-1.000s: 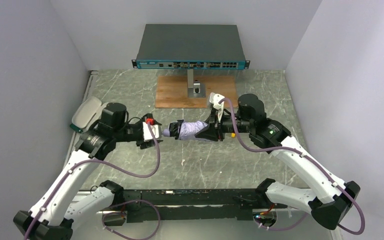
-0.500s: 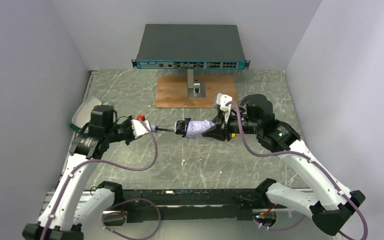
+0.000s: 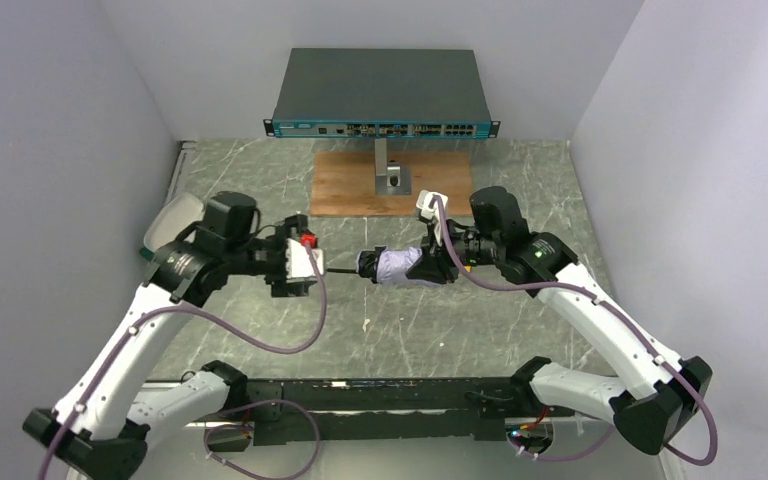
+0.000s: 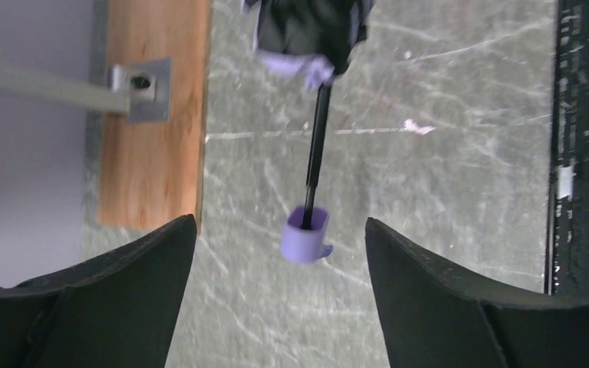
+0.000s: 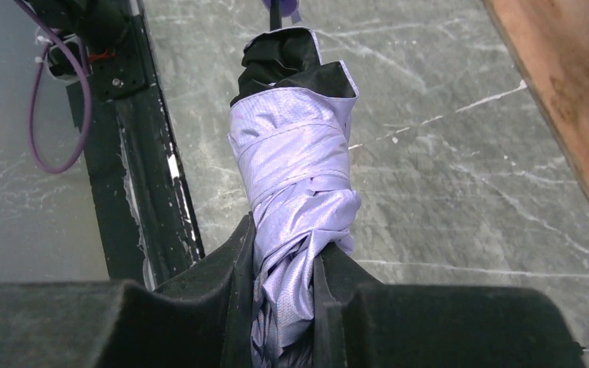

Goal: Open the umbrella

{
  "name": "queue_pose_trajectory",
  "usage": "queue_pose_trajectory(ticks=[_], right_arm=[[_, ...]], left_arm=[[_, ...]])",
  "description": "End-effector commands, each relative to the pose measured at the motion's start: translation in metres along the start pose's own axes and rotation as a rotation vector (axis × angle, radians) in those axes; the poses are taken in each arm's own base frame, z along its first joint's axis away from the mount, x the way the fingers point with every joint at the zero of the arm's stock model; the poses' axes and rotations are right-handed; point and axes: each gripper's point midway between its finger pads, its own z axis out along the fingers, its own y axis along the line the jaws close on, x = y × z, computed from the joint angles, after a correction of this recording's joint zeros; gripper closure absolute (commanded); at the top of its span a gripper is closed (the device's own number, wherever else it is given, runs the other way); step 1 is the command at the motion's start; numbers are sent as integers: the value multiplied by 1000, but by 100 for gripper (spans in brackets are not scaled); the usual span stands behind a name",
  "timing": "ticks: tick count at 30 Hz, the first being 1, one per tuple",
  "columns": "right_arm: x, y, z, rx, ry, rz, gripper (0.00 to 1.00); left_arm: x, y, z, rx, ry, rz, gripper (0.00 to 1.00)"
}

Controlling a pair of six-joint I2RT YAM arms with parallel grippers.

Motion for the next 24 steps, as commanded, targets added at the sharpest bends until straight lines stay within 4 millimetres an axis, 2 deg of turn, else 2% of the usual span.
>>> queue_pose_trajectory(ticks=[1,3,4,12,14,17,20,22,24], right_arm=[[-38,-1,-10,17,-96,-52,100],[-41,-1,-10,16,-99,-50,100],[-42,0,-11,14,-99,-50,100],[-49,6,-16,-7,-113,-59,100],[-50,7,-17,-11,-115,-60,100],[-48,4,-19,12,-102,-56,100],[-43,3,-22,25,-84,-34,100],[-39,5,-26,26,-76,-30,100],[-31,6,-30,32,-53,-39,100]], left_arm=[[-10,-10,21,89,87,-10,23],[-7,-12,33,119,135,-19,36],[-5,-12,39,122,151,-16,38],[21,-11,75,94,258,36,39],[34,-10,80,84,306,45,45],[55,-9,81,68,382,71,60],[89,-12,73,45,490,93,67],[118,-16,64,37,552,93,67],[152,-13,47,7,633,80,66]])
